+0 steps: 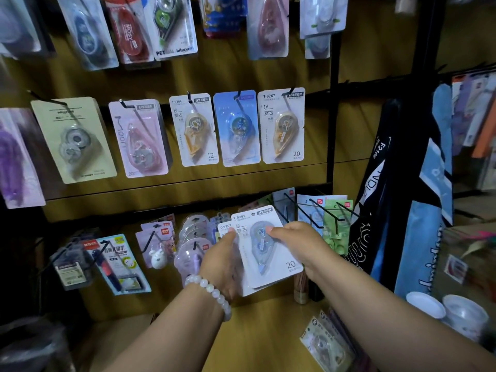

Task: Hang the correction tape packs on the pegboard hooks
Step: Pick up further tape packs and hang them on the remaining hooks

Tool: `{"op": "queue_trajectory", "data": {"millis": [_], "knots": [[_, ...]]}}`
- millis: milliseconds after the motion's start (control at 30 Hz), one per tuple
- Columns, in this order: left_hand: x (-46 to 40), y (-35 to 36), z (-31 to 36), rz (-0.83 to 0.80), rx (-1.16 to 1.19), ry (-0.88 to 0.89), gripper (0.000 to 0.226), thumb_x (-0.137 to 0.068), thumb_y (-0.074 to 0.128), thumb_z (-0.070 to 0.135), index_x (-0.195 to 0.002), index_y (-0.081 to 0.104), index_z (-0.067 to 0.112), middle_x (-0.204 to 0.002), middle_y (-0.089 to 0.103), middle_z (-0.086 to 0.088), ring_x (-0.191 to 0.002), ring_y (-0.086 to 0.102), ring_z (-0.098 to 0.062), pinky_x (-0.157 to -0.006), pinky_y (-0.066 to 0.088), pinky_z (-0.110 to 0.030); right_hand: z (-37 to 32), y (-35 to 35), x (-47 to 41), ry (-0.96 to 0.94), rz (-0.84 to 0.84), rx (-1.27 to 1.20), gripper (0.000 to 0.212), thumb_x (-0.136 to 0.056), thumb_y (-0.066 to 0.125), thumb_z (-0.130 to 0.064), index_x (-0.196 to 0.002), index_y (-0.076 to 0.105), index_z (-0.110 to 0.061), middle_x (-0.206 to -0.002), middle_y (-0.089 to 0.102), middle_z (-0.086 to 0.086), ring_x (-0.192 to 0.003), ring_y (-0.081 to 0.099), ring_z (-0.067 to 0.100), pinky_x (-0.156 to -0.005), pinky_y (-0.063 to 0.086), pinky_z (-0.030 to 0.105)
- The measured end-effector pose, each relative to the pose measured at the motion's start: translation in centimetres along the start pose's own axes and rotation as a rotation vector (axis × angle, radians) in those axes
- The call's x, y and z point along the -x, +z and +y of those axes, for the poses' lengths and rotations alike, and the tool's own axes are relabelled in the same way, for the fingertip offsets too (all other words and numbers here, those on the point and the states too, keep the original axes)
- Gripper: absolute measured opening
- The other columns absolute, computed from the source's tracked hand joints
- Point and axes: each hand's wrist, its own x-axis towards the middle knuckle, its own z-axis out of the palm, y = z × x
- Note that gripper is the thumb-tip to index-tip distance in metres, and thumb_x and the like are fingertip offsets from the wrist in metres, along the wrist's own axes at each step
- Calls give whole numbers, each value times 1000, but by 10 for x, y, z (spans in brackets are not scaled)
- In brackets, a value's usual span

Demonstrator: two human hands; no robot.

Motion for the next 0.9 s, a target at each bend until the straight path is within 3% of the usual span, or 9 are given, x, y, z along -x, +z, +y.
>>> {"op": "queue_trajectory", "data": {"millis": [100, 200, 300, 400, 567, 700, 800, 900], "knots": [[2, -2, 2, -4, -22, -42, 26, -102, 43, 30, -99, 61, 11, -76, 76, -11, -68, 73, -28, -57, 59, -38, -4, -8, -3, -45, 52, -27, 26, -86, 69, -28, -77, 51, -11, -75, 65, 9, -57, 61, 20, -49, 43, 21], [-1, -3, 3, 19, -56, -37, 26, -99, 50, 22, -113, 55, 1, -101, 65, -15, -98, 66, -34, -87, 55, -46, -18, -18, -3, -141, 96, -9, 24, -87, 68, -29, -79, 54, -11, -77, 65, 8, -60, 61, 20, -54, 43, 24], [-4, -4, 2, 72, -27, -46, 36, -92, 60, 24, -123, 53, 6, -106, 69, -21, -83, 72, -40, -77, 58, -51, -40, -29, -4, -260, 149, -92, 25, -87, 68, -29, -88, 61, -5, -82, 68, 11, -67, 63, 23, -61, 46, 29], [-3, -5, 0, 50, -12, -60, 31, -95, 57, 22, -123, 54, 10, -103, 72, -24, -69, 74, -39, -70, 59, -52, -71, -43, -6, -359, 203, -169, 17, -88, 66, -30, -87, 61, -14, -81, 69, 3, -66, 64, 18, -58, 49, 27], [-1, -4, 2, 41, -22, -52, 33, -96, 57, 23, -124, 54, 7, -103, 73, -24, -81, 73, -42, -79, 56, -55, -117, -60, -17, -499, 278, -266, 13, -90, 65, -26, -83, 59, -17, -77, 67, -2, -62, 63, 12, -48, 47, 19], [1, -3, 2, 11, -1, -85, 32, -97, 54, 24, -123, 54, 4, -102, 73, -26, -86, 71, -42, -85, 54, -55, -135, -66, -31, -501, 298, -314, 16, -90, 66, -27, -80, 58, -18, -86, 70, 3, -71, 67, 18, -60, 52, 27], [1, -4, 2, 2, 1, -90, 33, -97, 53, 23, -123, 54, 2, -104, 72, -26, -81, 71, -40, -69, 60, -49, -136, -64, -39, -475, 300, -333, 18, -90, 66, -25, -77, 56, -17, -85, 69, 4, -69, 66, 18, -62, 54, 28], [5, -4, 2, -35, 20, -81, 29, -99, 51, 22, -119, 55, 2, -92, 75, -24, -66, 72, -37, -51, 58, -40, -133, -60, -46, -457, 295, -334, 18, -90, 65, -26, -77, 56, -17, -84, 69, 4, -69, 66, 17, -62, 55, 28]]}}
